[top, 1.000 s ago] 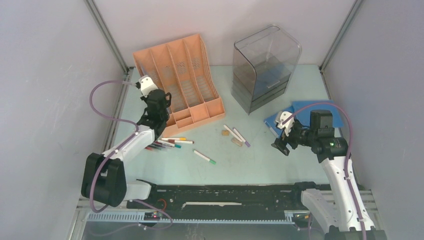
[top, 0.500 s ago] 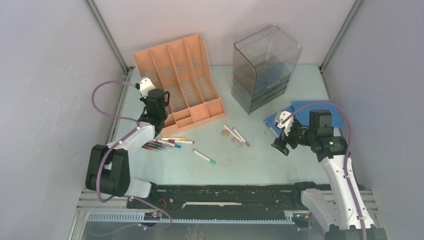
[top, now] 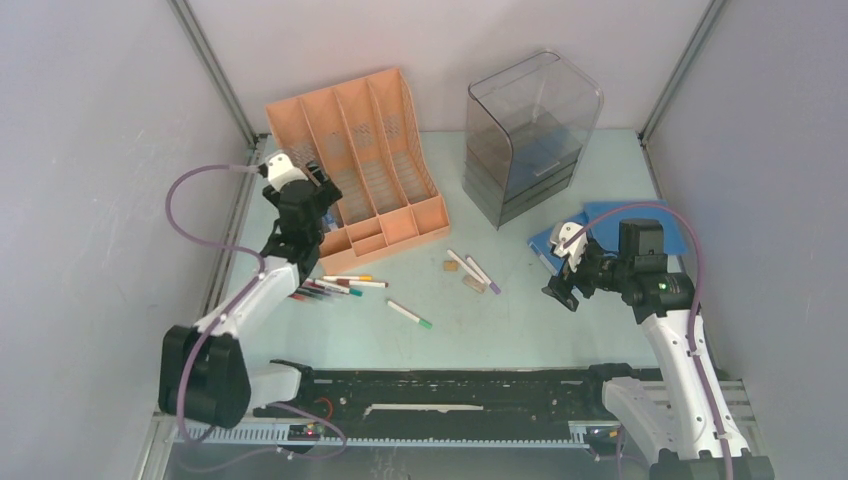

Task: Organize the desk
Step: Place the folder in the storage box, then pick up the folder from the center of the board.

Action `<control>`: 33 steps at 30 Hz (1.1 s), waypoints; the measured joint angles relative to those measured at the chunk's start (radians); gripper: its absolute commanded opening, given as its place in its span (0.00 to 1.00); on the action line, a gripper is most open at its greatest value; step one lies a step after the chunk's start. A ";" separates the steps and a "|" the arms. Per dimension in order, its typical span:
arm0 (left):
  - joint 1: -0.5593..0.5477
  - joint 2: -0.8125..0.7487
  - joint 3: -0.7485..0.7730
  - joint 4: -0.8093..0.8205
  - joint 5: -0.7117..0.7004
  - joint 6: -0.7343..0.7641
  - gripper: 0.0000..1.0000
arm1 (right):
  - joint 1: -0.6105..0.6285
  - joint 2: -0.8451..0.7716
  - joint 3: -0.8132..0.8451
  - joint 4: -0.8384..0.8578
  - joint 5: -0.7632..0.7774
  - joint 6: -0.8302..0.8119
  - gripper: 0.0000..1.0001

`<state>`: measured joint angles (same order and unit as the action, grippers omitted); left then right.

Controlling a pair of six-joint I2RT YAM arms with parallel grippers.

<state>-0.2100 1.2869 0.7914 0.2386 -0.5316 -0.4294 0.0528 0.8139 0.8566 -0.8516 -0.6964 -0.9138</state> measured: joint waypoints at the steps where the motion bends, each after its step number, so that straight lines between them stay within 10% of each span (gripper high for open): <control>1: 0.000 -0.038 -0.010 0.012 0.035 -0.001 0.87 | 0.000 0.000 0.000 0.000 0.000 0.000 0.89; 15: 0.001 -0.418 -0.365 0.192 0.558 -0.104 1.00 | -0.092 0.000 0.000 -0.001 -0.024 0.000 0.91; 33: -0.182 -0.343 -0.460 0.345 0.934 -0.276 1.00 | -0.133 0.229 -0.003 0.079 0.124 0.174 0.81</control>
<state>-0.3916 0.9440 0.3317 0.5838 0.4026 -0.7055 -0.0799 1.0428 0.8536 -0.7727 -0.5724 -0.7395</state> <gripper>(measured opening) 0.996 0.844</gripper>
